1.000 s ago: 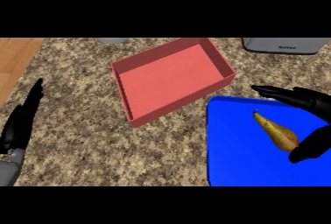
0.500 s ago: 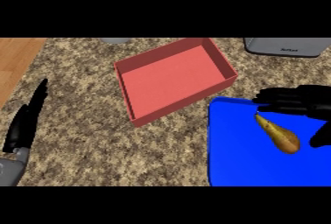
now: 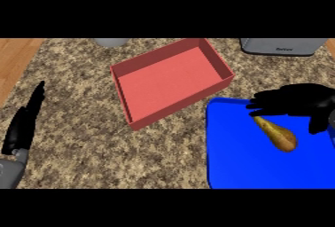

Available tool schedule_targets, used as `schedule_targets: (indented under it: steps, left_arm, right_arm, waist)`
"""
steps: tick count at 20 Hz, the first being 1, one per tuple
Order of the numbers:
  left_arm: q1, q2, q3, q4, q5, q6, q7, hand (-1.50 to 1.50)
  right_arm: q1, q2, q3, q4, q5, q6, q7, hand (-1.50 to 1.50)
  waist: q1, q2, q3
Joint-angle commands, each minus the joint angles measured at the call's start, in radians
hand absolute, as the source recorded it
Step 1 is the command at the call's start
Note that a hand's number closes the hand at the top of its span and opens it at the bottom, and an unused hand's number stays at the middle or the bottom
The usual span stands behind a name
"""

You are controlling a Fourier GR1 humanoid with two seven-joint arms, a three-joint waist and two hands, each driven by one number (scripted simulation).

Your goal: Pick the pear from the tray and place it in the cardboard box

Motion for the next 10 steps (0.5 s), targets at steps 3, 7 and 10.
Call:
schedule_targets:
  steps: [3,7,10]
  left_arm:
    - [0.018,-0.021,0.019,-0.008,-0.024,0.007,0.014,0.00]
    - [0.013,-0.020,0.036,-0.018,-0.029,-0.008,0.039,0.00]
    - [0.055,-0.019,0.058,-0.015,-0.036,-0.024,-0.015,0.00]
  right_arm:
    - [-0.080,0.141,0.022,0.202,0.134,-0.059,-0.127,-1.50]
    - [-0.114,0.224,0.006,0.314,0.160,-0.087,-0.148,-1.50]
    - [-0.105,0.232,-0.010,0.328,0.183,-0.103,-0.164,-1.50]
  waist:
    - [-0.025,-0.009,-0.001]
    - [-0.026,-0.008,0.000]
    - [-0.035,-0.011,-0.001]
